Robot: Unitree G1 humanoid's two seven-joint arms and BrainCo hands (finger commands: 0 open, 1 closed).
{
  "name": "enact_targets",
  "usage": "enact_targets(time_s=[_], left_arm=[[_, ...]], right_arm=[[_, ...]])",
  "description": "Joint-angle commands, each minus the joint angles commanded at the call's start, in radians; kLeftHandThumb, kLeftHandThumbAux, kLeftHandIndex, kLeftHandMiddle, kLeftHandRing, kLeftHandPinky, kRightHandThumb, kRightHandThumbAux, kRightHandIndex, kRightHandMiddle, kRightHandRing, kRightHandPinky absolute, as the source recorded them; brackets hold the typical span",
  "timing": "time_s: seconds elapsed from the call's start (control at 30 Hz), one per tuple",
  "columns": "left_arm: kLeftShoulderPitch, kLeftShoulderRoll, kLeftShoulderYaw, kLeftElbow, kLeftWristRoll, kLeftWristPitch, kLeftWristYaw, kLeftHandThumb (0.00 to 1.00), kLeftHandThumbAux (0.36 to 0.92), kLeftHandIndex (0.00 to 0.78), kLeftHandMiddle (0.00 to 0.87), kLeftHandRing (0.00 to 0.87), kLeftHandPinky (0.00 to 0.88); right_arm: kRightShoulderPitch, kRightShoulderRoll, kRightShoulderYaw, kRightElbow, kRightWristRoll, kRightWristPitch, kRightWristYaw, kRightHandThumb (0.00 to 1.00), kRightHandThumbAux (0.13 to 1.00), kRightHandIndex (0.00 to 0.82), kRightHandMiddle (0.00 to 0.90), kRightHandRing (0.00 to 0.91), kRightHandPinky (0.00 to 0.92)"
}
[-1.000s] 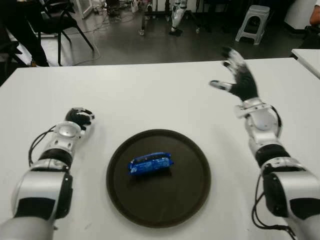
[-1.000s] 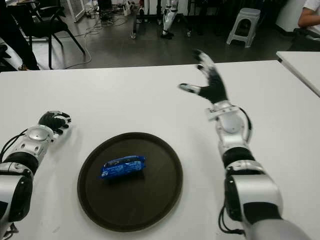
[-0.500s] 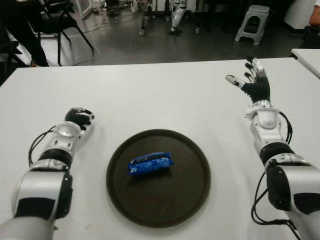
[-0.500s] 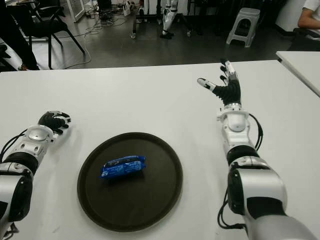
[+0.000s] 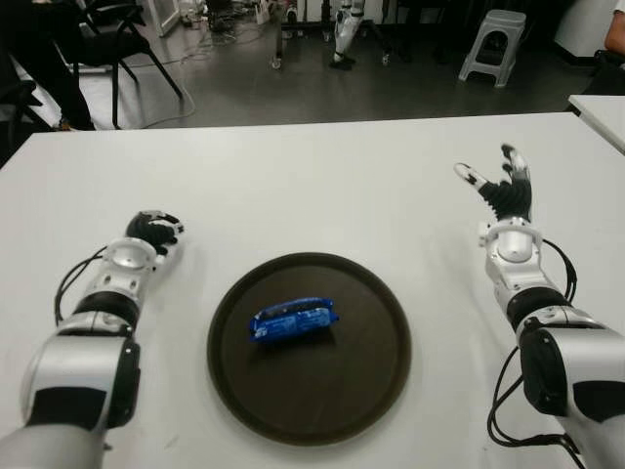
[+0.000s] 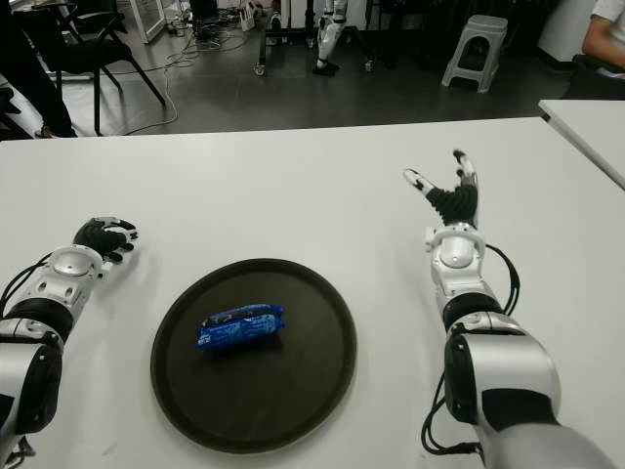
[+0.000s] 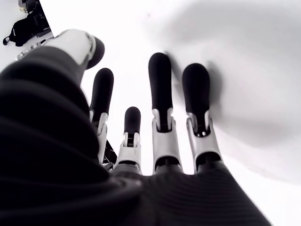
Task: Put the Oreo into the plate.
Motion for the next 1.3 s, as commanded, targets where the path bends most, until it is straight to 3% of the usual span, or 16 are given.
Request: enact_targets(time_s=[0.17,0.27,0.57,0.9,1.17,1.3], left_arm=[[-0.001,-0.001,-0.010,-0.001,0.008,0.006,0.008,0.668,0.732,0.396,0.133,0.164,0.160],[0.002,-0.001,-0.009,-0.001,0.009,-0.001,0.015,0.669,0.730,0.397,0.135,0.168,0.175],[0.005,-0.004,0.001,0.003,0.000,-0.008,0.021,0.670,0.729,0.397,0.139,0.175,0.202],[-0.004,-0.004,-0.003,0.001,0.007,0.008,0.017,0.667,0.730,0.396,0.128,0.165,0.191],[-0.002,-0.002,-0.002,0.002,0.006,0.005,0.015,0.669,0.730,0.397,0.139,0.173,0.184],[-0.002,-0.002,-0.003,0.002,0.007,0.004,0.016,0.669,0.730,0.397,0.142,0.177,0.188]], right_arm=[[-0.007,0.004,-0.051,-0.003,0.048,0.062,0.088,0.000,0.701,0.006,0.013,0.000,0.001],[-0.023,-0.002,-0.065,0.000,0.061,0.133,0.137,0.000,0.764,0.059,0.062,0.044,0.041],[-0.030,-0.014,-0.048,0.004,0.026,0.264,0.156,0.000,0.830,0.130,0.115,0.106,0.097],[-0.042,-0.011,-0.057,0.002,0.026,0.313,0.123,0.000,0.869,0.153,0.153,0.151,0.138],[-0.041,-0.010,-0.060,0.003,0.026,0.320,0.120,0.000,0.853,0.173,0.176,0.182,0.182],[-0.039,-0.009,-0.060,0.003,0.024,0.317,0.121,0.000,0.847,0.153,0.168,0.168,0.151]])
